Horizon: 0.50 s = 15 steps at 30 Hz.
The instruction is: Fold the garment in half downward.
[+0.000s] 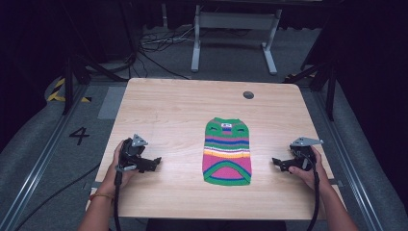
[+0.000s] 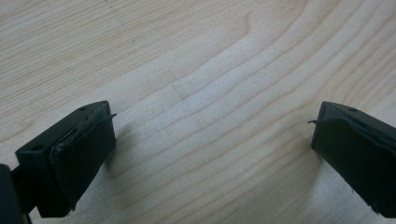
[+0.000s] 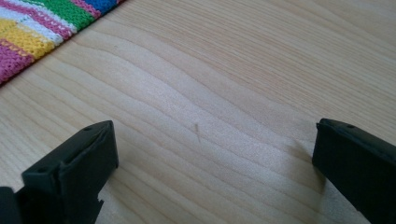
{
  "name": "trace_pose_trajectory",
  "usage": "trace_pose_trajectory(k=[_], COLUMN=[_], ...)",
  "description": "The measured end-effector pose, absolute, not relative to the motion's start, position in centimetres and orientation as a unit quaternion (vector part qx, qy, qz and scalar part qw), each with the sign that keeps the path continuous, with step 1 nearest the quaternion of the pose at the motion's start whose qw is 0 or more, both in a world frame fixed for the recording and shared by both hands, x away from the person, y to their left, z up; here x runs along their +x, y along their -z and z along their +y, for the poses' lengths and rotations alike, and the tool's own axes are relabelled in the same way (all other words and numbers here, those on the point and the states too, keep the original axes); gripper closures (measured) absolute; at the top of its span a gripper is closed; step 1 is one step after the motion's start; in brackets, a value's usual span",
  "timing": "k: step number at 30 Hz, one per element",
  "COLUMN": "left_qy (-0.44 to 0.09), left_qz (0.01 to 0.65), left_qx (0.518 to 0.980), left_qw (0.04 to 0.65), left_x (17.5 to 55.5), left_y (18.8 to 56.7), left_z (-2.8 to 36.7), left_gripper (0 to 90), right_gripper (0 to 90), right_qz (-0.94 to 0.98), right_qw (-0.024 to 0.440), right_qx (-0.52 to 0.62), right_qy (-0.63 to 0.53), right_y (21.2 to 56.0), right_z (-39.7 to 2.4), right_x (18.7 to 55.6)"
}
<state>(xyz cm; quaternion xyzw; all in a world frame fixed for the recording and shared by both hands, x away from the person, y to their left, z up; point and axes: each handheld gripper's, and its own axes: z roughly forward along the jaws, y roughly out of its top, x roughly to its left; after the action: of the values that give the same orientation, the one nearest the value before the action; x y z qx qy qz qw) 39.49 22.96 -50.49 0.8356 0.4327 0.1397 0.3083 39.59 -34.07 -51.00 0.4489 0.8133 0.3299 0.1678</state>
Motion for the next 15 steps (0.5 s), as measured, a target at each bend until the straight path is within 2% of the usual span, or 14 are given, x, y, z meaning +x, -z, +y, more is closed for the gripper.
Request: trace_pose_trajectory(k=[13, 14, 15], left_qy=[-0.128, -0.123, -0.123], left_qz=[0.403, 0.402, 0.402], left_qx=[0.852, 0.854, 0.854], left_qw=[0.308, 0.306, 0.306], left_x=[39.43, 39.32, 39.32], left_y=[50.34, 50.16, 50.16], left_z=[23.28, 23.25, 23.25], left_gripper=[0.5, 2.7, 8.8], right_gripper=[2.2, 3.7, 6.8], right_qz=[0.818, 0.819, 0.819], right_qw=[0.164, 0.163, 0.163], right_qx=[0.446, 0.445, 0.444], right_qy=[-0.325, -0.324, -0.324], right_y=[50.84, 50.78, 50.71], right_z=[-34.22, -34.22, -34.21], right_x=[39.44, 39.42, 39.4])
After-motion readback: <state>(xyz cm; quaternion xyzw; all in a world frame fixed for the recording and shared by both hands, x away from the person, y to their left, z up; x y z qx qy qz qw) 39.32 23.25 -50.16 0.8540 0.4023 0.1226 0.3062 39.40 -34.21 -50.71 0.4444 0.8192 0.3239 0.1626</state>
